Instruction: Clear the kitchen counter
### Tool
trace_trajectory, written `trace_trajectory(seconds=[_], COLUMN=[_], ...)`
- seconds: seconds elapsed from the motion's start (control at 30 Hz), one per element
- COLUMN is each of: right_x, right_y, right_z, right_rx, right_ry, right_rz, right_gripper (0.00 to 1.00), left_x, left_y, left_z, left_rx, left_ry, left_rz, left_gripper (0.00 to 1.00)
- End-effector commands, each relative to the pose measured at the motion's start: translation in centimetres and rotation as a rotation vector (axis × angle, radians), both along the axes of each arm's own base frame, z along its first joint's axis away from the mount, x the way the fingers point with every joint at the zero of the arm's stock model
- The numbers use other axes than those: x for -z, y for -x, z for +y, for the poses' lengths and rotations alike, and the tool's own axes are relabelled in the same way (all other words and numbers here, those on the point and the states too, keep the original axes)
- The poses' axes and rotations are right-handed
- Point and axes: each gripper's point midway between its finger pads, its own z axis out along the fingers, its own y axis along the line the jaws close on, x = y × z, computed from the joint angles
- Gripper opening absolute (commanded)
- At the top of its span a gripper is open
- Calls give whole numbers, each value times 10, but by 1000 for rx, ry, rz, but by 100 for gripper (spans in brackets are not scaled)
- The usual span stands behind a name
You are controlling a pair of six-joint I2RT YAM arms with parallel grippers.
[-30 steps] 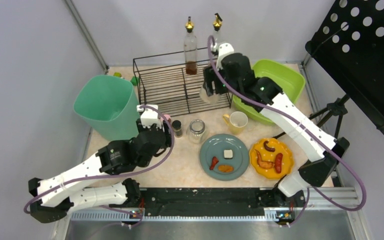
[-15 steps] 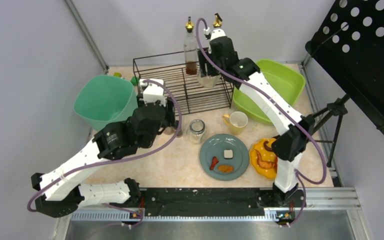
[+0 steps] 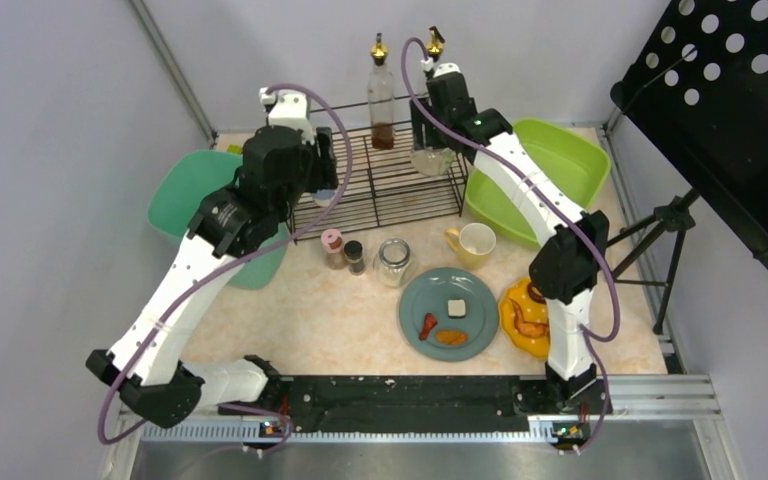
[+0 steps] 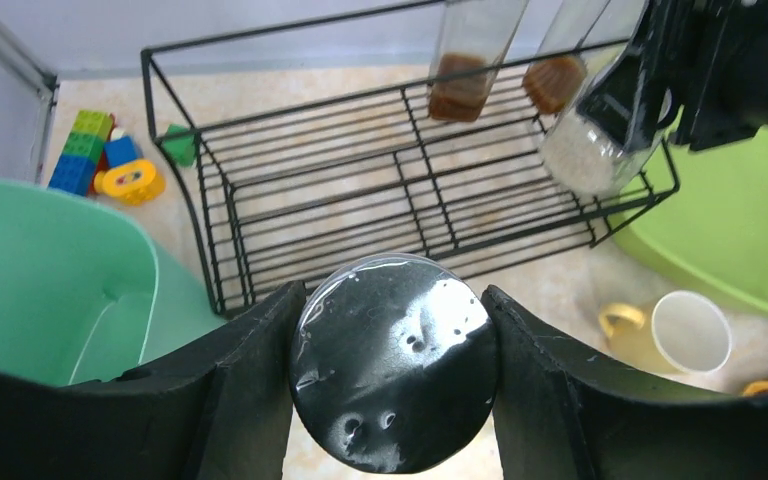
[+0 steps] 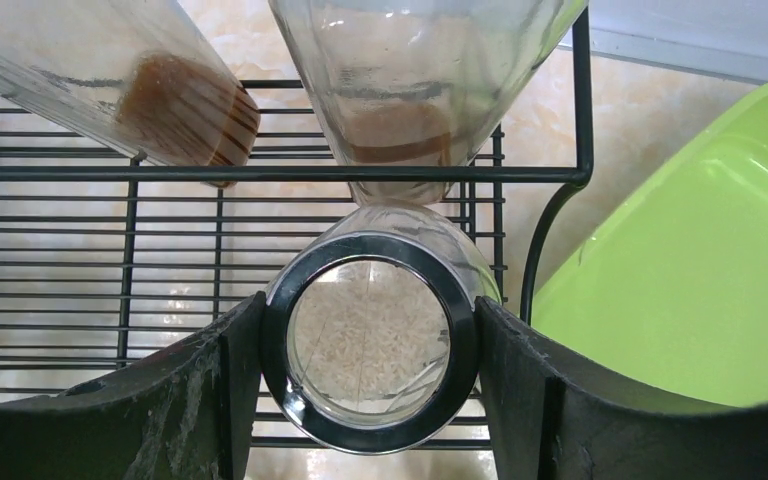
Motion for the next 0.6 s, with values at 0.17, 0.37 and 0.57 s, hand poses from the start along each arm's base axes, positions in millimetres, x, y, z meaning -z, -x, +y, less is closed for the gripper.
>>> trace_trajectory(seconds=[0.17, 0.37, 0.57], right_x=[-29, -40, -71], right_y=[-13, -5, 17], right_z=[6, 8, 0], right_rx=[-8, -32, -47], right_ry=[-69, -96, -133], right_rz=[-69, -71, -107], right_gripper=[73, 87, 99], left_x=[-73, -73, -86], left_y=[-69, -110, -143], left_z=[-5, 2, 8], left_rx=[18, 9, -11], left_ry=[83, 124, 128], left_rz=[-162, -147, -177], left_gripper=[0, 0, 0])
